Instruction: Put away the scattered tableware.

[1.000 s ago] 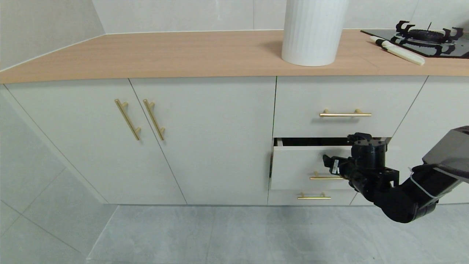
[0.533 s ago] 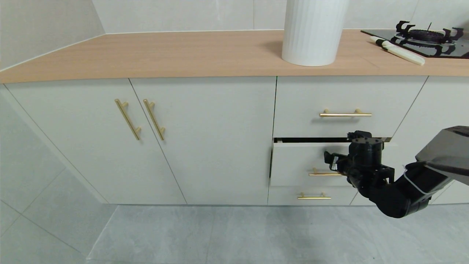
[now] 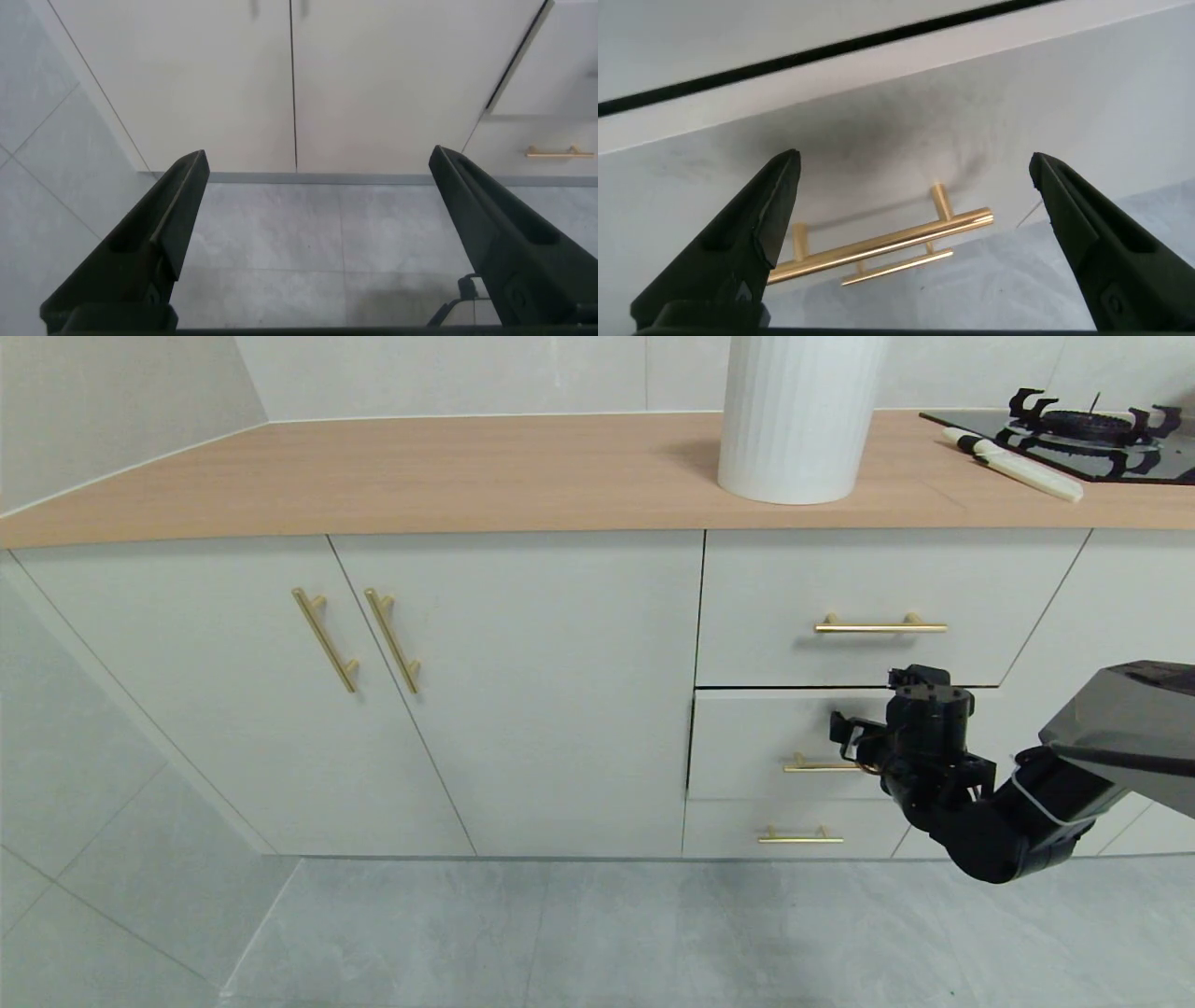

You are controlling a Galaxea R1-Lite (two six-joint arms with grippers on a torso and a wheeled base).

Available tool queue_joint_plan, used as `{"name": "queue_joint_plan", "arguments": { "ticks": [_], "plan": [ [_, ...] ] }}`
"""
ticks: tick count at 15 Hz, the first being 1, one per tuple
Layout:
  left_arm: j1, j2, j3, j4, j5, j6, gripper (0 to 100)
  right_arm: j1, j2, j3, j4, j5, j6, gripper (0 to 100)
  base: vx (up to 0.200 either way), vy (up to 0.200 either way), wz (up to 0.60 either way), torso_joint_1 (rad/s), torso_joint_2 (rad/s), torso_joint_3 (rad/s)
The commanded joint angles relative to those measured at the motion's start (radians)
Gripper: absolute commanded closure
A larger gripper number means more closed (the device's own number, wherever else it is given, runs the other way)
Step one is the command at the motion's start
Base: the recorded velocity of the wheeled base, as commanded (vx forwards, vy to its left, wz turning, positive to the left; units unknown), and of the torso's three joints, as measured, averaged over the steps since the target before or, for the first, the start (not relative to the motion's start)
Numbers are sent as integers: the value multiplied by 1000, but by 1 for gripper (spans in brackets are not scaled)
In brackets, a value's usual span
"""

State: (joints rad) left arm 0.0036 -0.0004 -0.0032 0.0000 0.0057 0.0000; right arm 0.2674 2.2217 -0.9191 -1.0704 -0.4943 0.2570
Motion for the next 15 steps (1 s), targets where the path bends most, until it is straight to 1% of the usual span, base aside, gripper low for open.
{"name": "queue_joint_plan", "arguments": {
  "ticks": [1,3,11,14,15],
  "plan": [
    [1,0,0,0,0,0,0,-7,21,-29,-2,-9,4,0,0,0,0,0,0,0],
    [1,0,0,0,0,0,0,-14,33,-55,-13,-32,10,0,0,0,0,0,0,0],
    [1,0,0,0,0,0,0,-20,36,-75,-13,-32,14,0,0,0,0,0,0,0],
    [1,0,0,0,0,0,0,-19,-14,-21,-8,-29,13,0,0,0,0,0,0,0],
    [1,0,0,0,0,0,0,-14,-79,20,1,-23,13,0,0,0,0,0,0,0]
  ]
}}
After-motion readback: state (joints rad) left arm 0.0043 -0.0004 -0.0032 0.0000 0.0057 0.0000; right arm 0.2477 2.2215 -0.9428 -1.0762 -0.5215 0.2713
